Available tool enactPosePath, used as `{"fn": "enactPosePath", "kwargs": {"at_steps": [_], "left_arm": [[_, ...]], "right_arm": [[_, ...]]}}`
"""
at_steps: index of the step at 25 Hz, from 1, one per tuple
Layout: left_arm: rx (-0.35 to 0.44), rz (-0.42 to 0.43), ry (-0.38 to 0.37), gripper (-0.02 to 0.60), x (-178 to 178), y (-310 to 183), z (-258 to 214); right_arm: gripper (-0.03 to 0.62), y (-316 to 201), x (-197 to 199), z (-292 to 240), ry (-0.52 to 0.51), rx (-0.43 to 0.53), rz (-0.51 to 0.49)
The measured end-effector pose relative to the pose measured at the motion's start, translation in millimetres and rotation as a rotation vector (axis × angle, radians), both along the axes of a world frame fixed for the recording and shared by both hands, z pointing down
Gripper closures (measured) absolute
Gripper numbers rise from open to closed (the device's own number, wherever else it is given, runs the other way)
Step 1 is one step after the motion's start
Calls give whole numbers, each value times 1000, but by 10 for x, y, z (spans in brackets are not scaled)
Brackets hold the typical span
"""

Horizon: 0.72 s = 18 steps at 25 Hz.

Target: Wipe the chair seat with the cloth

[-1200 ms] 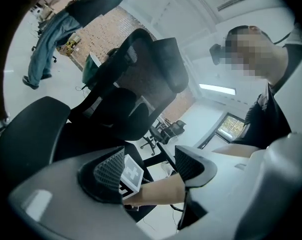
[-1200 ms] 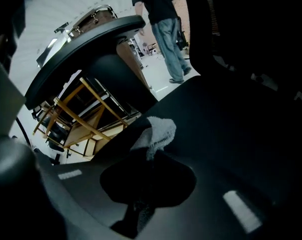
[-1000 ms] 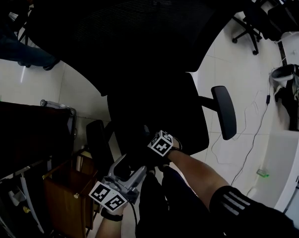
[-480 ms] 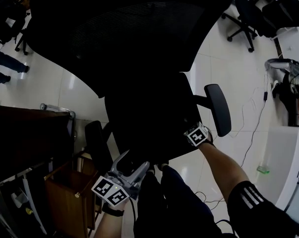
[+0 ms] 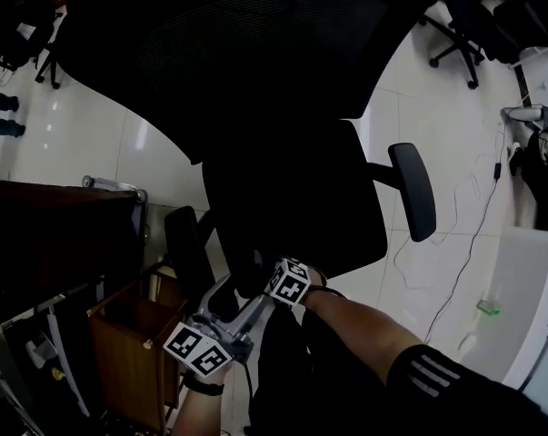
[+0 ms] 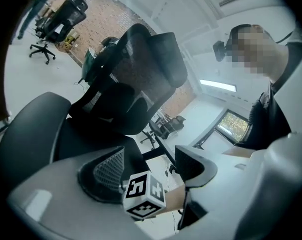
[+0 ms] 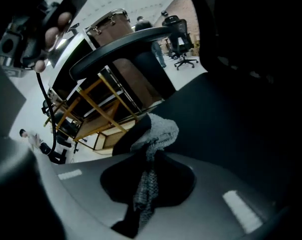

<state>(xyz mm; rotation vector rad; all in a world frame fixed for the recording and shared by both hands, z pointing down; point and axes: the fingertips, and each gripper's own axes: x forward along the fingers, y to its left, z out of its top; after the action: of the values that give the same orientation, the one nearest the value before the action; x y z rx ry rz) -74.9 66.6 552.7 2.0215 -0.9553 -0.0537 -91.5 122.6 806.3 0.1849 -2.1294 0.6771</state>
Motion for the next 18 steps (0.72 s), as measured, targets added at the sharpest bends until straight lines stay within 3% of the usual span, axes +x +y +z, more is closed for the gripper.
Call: {"fn": "enactPosePath", "kwargs": {"at_steps": [4,8,13,18], "left_arm": [[-13,-8,-20,244,-102,46,75],[-22,-3,-19,244,-48,70,133],[-17,29,-1,244,150,30,74],[9,63,14,244,375,-68,-66]], "right_arm": [[565,346,-411,10,-23,-41,-78],[565,497,-162,196,-14,-28,-139],[565,241,940,388,85,-46,50],[566,-58,2286,319,202,23,164]]}}
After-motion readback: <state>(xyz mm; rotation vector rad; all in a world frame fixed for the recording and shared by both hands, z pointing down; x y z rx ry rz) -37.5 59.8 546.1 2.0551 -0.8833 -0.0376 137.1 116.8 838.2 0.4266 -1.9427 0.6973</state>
